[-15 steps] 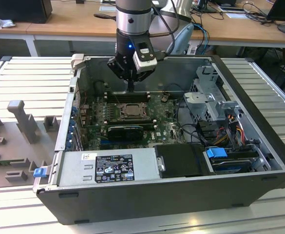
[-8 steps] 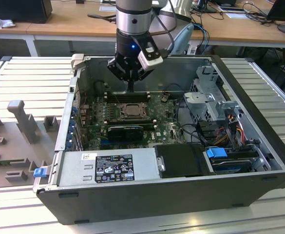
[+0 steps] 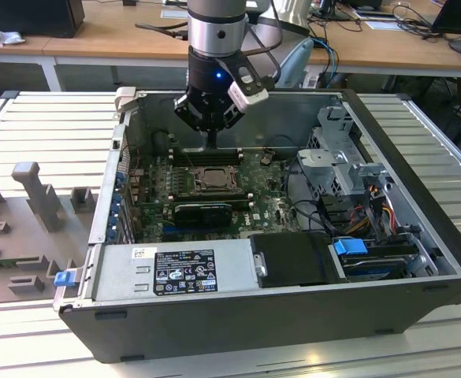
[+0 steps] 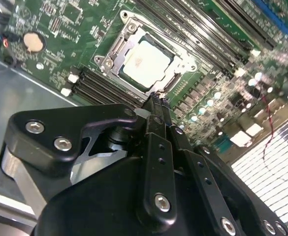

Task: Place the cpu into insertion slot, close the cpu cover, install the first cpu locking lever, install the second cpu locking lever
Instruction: 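Install the first cpu locking lever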

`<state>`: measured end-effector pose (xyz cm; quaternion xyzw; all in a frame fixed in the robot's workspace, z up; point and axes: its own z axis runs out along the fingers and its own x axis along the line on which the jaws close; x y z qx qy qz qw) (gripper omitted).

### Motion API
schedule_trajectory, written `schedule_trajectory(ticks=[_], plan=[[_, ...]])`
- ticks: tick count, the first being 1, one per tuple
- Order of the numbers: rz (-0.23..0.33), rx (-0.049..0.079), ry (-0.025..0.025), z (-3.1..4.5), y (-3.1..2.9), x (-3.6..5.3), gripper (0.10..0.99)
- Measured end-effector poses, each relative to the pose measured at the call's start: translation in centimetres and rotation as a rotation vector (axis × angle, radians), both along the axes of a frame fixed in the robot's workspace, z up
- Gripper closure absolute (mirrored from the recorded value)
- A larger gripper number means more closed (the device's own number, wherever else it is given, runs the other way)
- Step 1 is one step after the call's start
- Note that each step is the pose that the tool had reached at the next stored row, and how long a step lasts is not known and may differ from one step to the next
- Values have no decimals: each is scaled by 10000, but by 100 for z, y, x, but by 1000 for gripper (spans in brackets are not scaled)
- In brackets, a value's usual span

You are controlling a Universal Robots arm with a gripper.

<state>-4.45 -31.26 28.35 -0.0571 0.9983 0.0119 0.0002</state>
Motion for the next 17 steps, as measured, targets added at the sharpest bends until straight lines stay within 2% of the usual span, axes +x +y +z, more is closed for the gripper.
schedule_trajectory(ticks=[5,9,12,17], plan=[[897,0,-8,-4,0,0,980],[968,3,-47,-14,0,-83,980],[855,-1,-51,-27,0,-106,980],[-65,-2,-50,-45,0,-106,980]])
